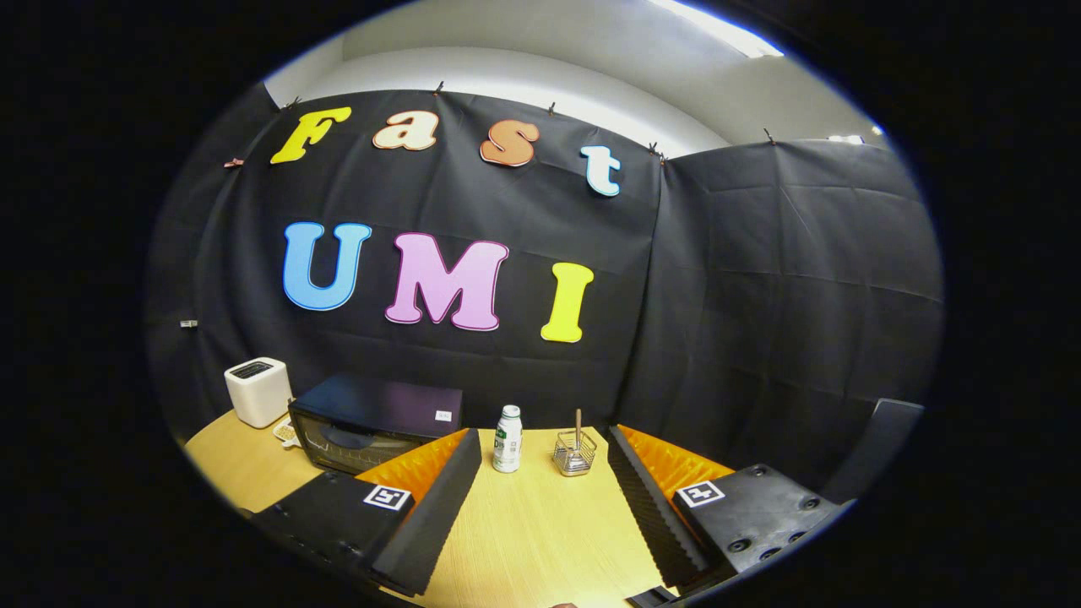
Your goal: Open the toaster oven, put the food inside, and close the toaster oven door.
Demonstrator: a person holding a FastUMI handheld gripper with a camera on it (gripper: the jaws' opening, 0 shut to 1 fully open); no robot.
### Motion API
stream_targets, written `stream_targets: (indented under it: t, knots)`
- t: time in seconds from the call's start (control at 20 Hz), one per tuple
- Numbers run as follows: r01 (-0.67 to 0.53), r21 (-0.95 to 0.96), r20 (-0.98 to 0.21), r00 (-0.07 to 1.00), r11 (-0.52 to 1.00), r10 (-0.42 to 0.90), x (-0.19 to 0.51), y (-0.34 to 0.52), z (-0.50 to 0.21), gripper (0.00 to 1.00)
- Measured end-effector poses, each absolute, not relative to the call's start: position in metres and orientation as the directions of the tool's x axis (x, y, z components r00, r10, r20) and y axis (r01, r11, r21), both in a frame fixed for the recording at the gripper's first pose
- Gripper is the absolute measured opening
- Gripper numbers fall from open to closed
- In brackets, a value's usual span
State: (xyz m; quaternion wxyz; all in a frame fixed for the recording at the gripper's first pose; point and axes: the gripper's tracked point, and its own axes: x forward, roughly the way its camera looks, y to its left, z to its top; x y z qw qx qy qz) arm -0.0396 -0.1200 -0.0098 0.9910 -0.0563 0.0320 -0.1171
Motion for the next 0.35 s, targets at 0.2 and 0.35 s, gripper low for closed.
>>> stream_targets:
  t: [0.2, 0.35]
  knots:
    - [0.207, -0.095, -0.051, 0.976, 0.974, -0.213, -0.036, -0.109, -0.005, 0.98]
    - [0.194, -0.09, -0.045, 0.979, 0.977, -0.198, -0.031, -0.1, -0.003, 0.98]
